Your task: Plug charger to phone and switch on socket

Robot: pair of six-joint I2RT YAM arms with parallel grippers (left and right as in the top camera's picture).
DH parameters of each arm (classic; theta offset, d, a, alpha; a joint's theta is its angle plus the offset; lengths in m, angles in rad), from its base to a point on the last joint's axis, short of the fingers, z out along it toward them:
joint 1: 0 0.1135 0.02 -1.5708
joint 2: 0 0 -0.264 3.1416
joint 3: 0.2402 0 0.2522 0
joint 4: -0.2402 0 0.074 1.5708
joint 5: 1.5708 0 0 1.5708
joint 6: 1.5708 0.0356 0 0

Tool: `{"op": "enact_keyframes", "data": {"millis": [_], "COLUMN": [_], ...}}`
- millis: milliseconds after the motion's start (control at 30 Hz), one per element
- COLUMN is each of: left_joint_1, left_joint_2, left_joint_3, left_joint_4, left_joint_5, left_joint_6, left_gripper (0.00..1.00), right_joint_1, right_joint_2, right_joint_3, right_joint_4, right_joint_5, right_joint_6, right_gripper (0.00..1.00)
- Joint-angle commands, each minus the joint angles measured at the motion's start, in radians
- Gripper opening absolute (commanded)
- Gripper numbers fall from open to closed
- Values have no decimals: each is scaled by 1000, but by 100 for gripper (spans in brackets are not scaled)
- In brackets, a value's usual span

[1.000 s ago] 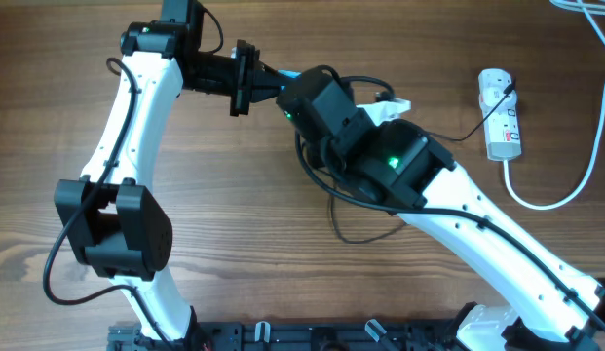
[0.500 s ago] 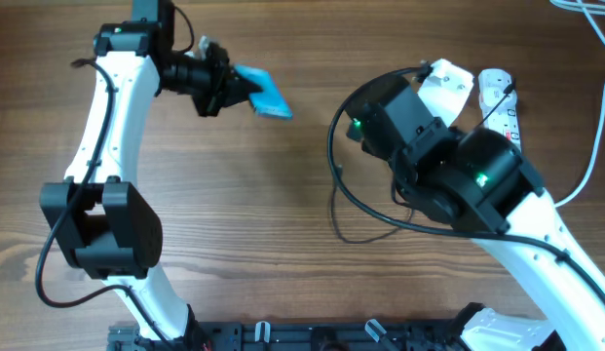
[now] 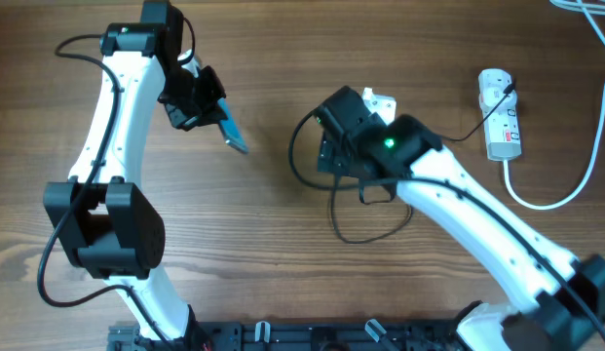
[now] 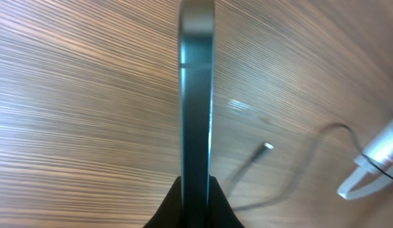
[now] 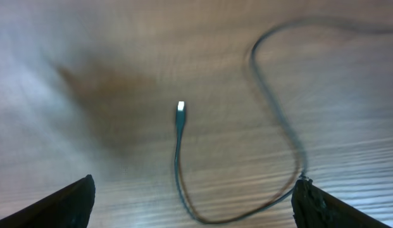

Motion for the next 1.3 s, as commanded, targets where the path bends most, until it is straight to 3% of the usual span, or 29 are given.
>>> {"op": "enact_keyframes", "data": {"millis": [0,200,267,333,367,567,767,1033,1267], "left_joint_1": [0,-3,-2,-2,-2,-3,-3,-3,-3], "left_joint_2": [-34,-34,-34,-34,-34,-34,-34,-34,-34], "left_joint_3": [16,15,15,15,15,15,15,15,15], "left_joint_4": [5,14,10,5,2,-11,-8,-8,-8], "left_joint_5": [-146,-156,-188,-206,-205,-205,-205,-205,-205], "left_joint_6": [11,-11,-50,-59,-60,-59,-60,-60,-60], "left_gripper": [4,4,4,4,4,4,4,4,4], "right_joint_1": [-72,-88,-88,-88,-88,-89,-89,-89,-89], "right_joint_2": [74,183,227,269,286,388,464,472,473], "right_joint_3": [-9,-9,-9,-9,-9,-9,-9,-9,-13], "right_joint_4": [35,36,52,70,78,101,135,173,155], "right_joint_5": [-307,-332,-332,-331,-322,-259,-263,-251,-241], "right_joint_6": [-195,-183,-147,-139,-137,-80,-80,-75,-62], "right_gripper": [100,97,82,55,51,49,41,32,31]}}
